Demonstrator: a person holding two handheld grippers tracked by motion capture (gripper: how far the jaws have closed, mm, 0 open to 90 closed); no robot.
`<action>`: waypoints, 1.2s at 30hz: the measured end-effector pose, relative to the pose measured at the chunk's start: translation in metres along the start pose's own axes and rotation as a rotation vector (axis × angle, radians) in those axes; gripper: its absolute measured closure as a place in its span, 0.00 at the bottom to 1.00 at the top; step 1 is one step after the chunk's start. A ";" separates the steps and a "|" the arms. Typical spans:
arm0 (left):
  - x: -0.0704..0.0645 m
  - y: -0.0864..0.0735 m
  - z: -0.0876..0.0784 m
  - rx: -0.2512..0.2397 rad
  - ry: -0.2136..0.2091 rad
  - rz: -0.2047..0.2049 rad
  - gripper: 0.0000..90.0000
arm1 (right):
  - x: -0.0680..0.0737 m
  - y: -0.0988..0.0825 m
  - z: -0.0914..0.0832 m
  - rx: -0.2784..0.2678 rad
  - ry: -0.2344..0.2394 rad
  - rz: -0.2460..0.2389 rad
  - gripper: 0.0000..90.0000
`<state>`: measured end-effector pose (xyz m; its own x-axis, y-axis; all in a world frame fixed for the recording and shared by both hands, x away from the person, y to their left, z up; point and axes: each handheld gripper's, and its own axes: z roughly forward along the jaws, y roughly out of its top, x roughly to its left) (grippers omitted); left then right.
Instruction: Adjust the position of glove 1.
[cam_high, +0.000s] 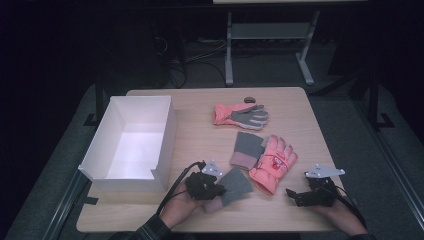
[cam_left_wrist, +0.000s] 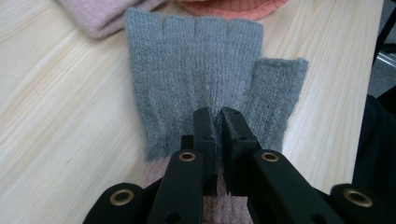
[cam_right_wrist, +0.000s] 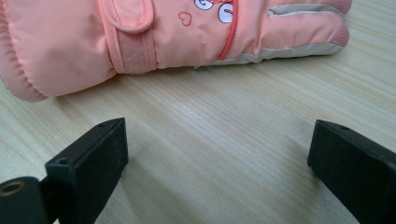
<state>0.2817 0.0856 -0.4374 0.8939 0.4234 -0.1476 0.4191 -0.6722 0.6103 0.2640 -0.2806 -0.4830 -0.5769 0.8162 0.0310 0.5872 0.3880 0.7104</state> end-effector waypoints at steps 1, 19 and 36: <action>-0.002 0.001 0.002 -0.015 -0.002 -0.010 0.94 | 0.000 0.000 0.000 0.000 0.000 0.000 0.05; -0.002 0.001 0.017 -0.007 -0.021 0.031 0.63 | 0.000 0.000 0.000 0.000 0.000 0.000 0.05; 0.035 0.033 -0.002 -0.132 0.036 -0.029 0.99 | 0.000 0.000 0.000 0.000 -0.001 0.000 0.05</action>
<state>0.3269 0.0795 -0.4213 0.8744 0.4644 -0.1402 0.4180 -0.5746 0.7036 0.2639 -0.2805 -0.4829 -0.5761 0.8168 0.0302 0.5874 0.3880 0.7103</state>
